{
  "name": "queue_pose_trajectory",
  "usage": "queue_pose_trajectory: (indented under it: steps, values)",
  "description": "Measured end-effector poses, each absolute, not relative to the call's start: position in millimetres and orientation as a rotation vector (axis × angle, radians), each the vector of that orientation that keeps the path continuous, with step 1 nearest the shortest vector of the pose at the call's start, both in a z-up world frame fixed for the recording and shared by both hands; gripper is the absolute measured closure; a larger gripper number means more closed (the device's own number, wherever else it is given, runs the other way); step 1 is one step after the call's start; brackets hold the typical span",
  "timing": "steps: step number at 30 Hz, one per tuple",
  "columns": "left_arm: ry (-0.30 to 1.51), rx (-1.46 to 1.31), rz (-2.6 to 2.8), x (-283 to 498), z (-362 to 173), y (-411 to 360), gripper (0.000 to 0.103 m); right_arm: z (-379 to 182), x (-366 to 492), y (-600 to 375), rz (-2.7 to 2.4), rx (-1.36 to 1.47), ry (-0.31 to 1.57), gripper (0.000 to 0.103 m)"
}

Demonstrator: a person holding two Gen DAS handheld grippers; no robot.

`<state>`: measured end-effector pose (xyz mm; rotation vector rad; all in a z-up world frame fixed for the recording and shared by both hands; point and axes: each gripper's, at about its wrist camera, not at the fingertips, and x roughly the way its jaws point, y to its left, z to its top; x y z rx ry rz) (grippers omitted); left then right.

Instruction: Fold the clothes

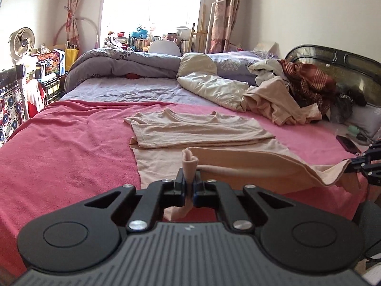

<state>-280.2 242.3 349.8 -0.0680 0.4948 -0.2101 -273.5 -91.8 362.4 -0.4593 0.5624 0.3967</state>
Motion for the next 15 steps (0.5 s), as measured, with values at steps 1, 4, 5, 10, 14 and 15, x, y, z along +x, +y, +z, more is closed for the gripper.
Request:
queue_pose_trajectory:
  steps: [1,4,5,10,14,15]
  values:
    - [0.486,-0.072,-0.208,-273.7,354.3,245.2,0.100,372.0,-267.0,-92.3,0.390,-0.464,0.540,0.098]
    - [0.460,-0.032,-0.198,-237.4,366.8,251.3,0.100,391.9,-231.7,-87.4,0.385,-0.511,0.461,0.098]
    - [0.451,-0.001,-0.189,-219.8,369.7,251.9,0.100,396.3,-211.3,-84.3,0.383,-0.530,0.432,0.098]
    - [0.458,0.116,-0.113,-100.6,366.9,265.3,0.100,394.4,-70.0,-67.9,0.360,-0.548,0.386,0.098]
    - [0.594,0.173,-0.049,8.7,328.0,270.3,0.099,344.9,56.5,-53.9,0.356,-0.494,0.479,0.097]
    - [0.638,0.187,-0.024,30.6,314.5,270.8,0.099,329.6,82.7,-52.3,0.348,-0.457,0.531,0.095]
